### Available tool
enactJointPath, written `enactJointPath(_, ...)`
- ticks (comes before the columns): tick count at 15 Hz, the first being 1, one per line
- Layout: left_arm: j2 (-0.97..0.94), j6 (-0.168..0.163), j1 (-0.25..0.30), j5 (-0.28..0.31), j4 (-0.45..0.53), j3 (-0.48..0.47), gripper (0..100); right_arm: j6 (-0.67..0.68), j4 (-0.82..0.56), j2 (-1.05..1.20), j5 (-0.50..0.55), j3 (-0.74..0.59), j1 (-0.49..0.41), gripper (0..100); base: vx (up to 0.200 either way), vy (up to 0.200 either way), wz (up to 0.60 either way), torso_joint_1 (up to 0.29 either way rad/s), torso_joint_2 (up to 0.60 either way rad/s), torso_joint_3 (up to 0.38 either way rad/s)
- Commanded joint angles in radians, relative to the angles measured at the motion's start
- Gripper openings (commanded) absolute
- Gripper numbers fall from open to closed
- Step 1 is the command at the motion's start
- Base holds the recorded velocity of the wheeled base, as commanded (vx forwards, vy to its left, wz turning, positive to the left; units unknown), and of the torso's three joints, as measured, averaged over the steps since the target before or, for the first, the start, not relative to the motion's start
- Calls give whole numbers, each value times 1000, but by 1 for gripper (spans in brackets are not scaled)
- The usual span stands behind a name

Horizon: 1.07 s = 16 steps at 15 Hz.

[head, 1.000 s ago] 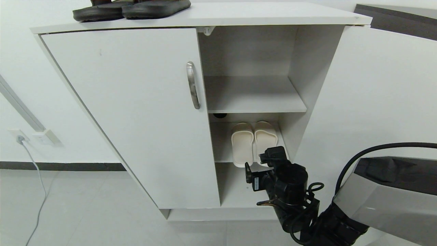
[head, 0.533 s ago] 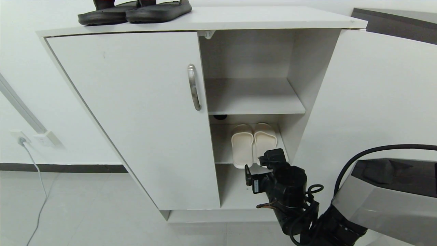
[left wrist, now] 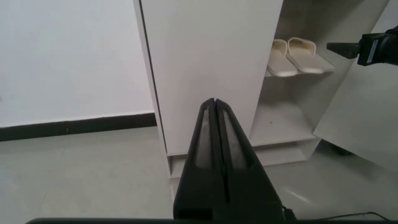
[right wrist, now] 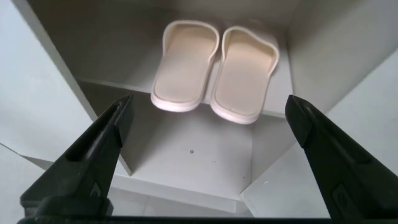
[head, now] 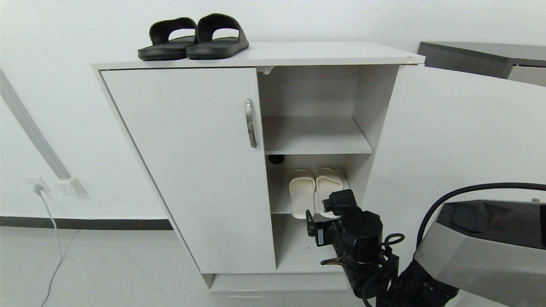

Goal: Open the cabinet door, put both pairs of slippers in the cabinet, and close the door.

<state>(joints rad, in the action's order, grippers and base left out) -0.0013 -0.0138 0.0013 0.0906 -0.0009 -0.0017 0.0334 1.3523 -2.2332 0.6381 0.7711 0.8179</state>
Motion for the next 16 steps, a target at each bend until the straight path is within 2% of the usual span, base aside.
enactJointPath(1,1,0,0,0,-1,0,0,0,1,-5,0,-1,0,100,0,0,0,2,2,212)
enactJointPath(11,1,0,0,0,-1,0,0,-3,2,-11,-5,-6,-2,100,0,0,0,2,2,39)
enactJointPath(16,1,2,0,0,-1,0,0,-3,2,-9,-3,-9,-2,100,0,200,0,6,9,4)
